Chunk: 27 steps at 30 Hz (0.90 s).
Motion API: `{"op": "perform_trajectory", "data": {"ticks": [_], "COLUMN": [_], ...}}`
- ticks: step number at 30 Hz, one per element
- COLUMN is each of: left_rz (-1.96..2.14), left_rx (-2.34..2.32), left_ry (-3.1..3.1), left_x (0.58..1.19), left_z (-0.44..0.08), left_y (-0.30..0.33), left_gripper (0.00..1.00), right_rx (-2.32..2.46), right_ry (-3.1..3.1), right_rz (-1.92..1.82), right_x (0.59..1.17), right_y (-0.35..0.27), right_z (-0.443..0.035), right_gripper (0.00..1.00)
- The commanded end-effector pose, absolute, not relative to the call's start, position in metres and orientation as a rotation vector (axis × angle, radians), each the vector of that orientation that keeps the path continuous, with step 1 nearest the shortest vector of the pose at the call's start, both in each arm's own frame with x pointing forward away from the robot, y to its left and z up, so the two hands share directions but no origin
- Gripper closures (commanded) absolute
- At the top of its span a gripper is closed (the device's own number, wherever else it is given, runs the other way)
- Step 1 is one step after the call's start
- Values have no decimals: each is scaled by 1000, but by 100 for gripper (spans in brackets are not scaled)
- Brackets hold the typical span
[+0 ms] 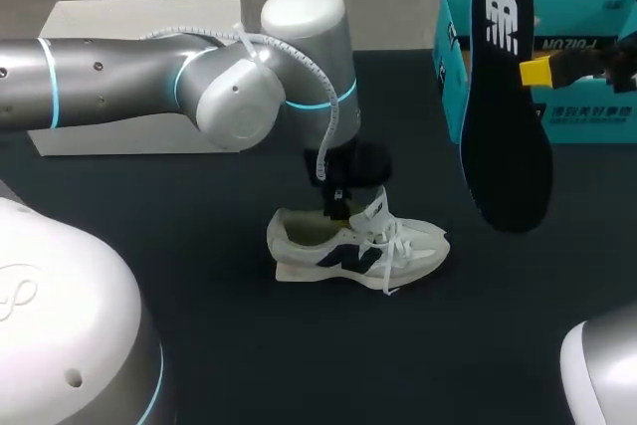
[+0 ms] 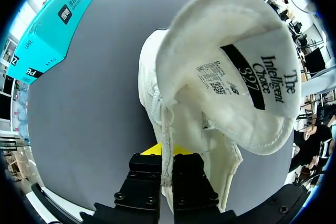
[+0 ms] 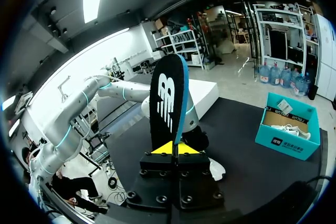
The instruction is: Take the shoe out of the shoebox, open the shoe tongue, remove and reinsert the insole, then place the shoe into the shoebox
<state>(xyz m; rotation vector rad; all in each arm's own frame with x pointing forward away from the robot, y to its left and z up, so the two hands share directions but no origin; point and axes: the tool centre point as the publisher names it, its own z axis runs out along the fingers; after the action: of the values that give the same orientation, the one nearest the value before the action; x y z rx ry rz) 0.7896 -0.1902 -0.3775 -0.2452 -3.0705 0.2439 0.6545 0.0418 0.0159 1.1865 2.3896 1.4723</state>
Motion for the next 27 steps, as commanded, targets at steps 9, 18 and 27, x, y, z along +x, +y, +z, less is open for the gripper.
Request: {"op": "perform_trajectory", "data": {"ticks": [9, 18, 27], "left_rz": [240, 193, 155], "left_rx": [-244, -778, -1411], "left_ry": [-3074, -2835, -2318], "left_x": [788, 792, 786], "left_z": [-378, -350, -338], "left_y": [-190, -185, -170], "left_gripper": [100, 100, 100], "right_rx": [1189, 1189, 1189], "right_ry": [2396, 2396, 2396], "right_rz": [1467, 1467, 1467], "right_x": [658, 658, 658], "right_y": [44, 44, 44], "right_z": [17, 17, 17], "right_gripper": [100, 100, 100]}}
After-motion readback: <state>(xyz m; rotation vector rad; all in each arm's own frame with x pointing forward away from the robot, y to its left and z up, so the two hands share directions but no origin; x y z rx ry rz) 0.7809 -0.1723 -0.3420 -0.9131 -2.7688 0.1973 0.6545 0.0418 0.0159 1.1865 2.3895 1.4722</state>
